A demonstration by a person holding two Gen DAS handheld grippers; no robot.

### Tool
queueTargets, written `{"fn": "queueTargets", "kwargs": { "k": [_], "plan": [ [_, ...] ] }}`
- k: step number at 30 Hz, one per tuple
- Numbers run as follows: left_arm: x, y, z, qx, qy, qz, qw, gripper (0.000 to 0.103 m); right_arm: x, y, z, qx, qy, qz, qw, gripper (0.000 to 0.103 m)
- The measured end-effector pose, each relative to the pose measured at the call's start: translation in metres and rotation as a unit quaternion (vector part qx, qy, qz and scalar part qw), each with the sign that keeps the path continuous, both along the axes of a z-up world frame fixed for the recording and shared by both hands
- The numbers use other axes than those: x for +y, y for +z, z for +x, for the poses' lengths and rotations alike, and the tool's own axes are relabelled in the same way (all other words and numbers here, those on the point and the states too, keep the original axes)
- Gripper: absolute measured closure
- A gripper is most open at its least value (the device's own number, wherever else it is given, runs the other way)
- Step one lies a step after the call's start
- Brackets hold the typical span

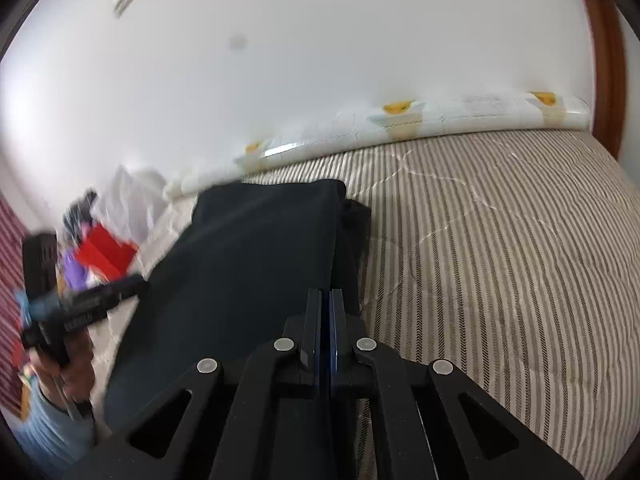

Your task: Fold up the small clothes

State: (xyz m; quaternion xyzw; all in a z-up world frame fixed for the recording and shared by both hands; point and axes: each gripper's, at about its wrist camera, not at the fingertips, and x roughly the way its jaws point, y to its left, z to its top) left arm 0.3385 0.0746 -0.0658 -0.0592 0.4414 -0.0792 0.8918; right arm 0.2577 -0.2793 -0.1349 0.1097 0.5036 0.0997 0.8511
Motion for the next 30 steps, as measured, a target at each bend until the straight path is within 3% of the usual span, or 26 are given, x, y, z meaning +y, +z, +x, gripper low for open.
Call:
{"fn": "queueTargets", "kwargs": {
  "k": [7,9,12,14,16,18,23,30],
  "plan": [
    [-0.005,0.005,-0.025,0.000,0.006,0.003,1.0000,0.062,0.012,0.015,-0.027,-0.013,-0.015,-0.042,0.999,0.095],
    [-0.008,0.006,-0.036,-0.003,0.006,0.007,1.0000,0.062,0.010,0.016,-0.037,-0.005,-0.019,-0.043,0.999,0.078],
    [-0.011,0.006,-0.050,-0.004,0.009,0.001,0.9999,0.062,0.005,0.012,-0.049,0.010,-0.024,-0.042,0.999,0.073],
    [-0.012,0.007,-0.059,-0.006,0.012,-0.003,0.9999,0.062,0.003,0.006,-0.055,0.020,-0.024,-0.037,0.999,0.076],
    [-0.014,0.007,-0.069,-0.010,0.017,-0.003,0.9998,0.062,0.004,0.002,-0.059,0.019,-0.022,-0.035,0.999,0.098],
    [-0.013,0.008,-0.082,-0.013,0.023,0.000,0.9996,0.062,0.000,0.009,-0.070,-0.014,-0.031,-0.030,0.999,0.100],
    [-0.012,0.004,-0.104,-0.007,0.026,0.008,0.9996,0.062,-0.004,0.019,-0.078,-0.027,-0.047,-0.013,0.998,0.100],
    [-0.008,0.001,-0.123,-0.002,0.030,0.001,0.9995,0.059,0.018,0.029,-0.095,-0.038,-0.039,-0.110,0.992,0.100]
  ]
}}
